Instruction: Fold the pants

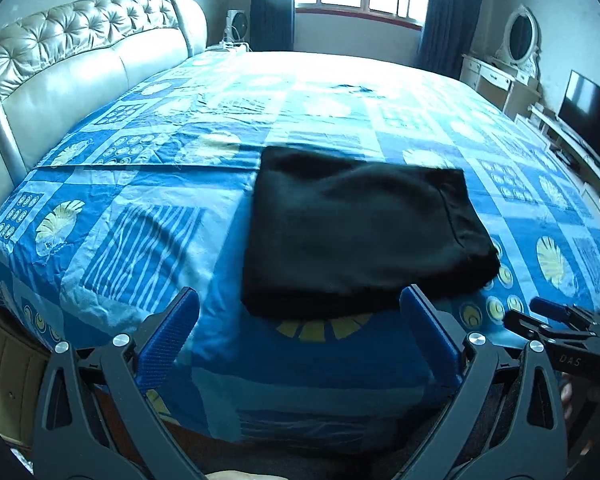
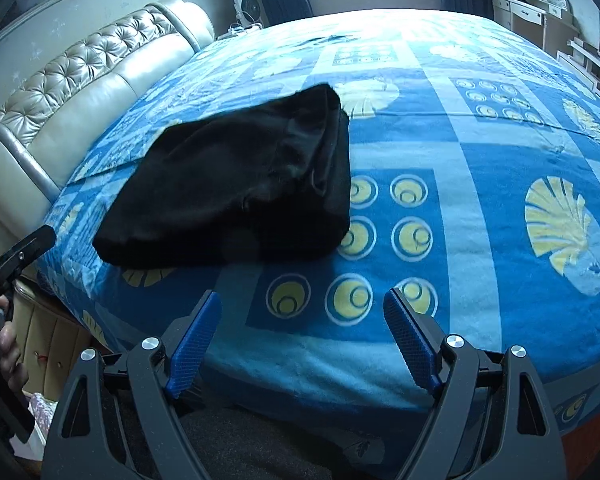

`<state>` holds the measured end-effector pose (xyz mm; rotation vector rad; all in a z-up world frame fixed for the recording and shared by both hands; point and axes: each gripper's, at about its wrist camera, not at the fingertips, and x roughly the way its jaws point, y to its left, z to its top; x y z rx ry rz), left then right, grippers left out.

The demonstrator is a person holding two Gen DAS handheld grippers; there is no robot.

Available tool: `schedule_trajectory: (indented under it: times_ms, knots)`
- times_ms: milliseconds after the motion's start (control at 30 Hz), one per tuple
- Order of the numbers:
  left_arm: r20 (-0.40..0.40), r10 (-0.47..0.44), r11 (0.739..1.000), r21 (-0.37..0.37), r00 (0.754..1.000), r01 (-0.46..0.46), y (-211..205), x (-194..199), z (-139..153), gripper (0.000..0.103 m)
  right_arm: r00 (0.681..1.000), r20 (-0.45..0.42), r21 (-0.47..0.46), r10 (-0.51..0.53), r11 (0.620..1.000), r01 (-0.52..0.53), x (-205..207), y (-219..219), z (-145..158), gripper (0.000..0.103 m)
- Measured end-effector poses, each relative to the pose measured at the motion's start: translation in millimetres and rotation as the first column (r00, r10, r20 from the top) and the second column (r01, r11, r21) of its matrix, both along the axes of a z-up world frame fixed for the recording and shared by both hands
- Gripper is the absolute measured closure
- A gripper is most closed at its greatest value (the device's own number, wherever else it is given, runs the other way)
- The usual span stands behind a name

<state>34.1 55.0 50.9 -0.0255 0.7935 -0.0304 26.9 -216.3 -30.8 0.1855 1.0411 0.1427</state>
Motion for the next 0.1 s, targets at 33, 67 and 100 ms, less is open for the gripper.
schedule_trajectory:
  times_ms: [33,67,100]
  knots:
    - [0.01,0.042,0.999,0.008,0.999,-0.042,14.9,15.4,2.3,0.003,1.0,0.02,-0.007,-0.004,1.0,0.004,10.7,-4.6,6.2,0.021]
    - [0.023,0.086,0.996,0.022,0.996,-0.086,30.3,33.5,2.6,0.003,0.999,0.039,-0.016,-0.01,1.0,0.011,24.0,-9.6,11.5,0.019]
    - [0.037,0.125,0.991,0.034,0.992,-0.126,45.5,52.2,0.6,0.003,0.998,0.058,-0.025,-0.021,0.999,0.022,40.6,-15.6,15.6,0.017]
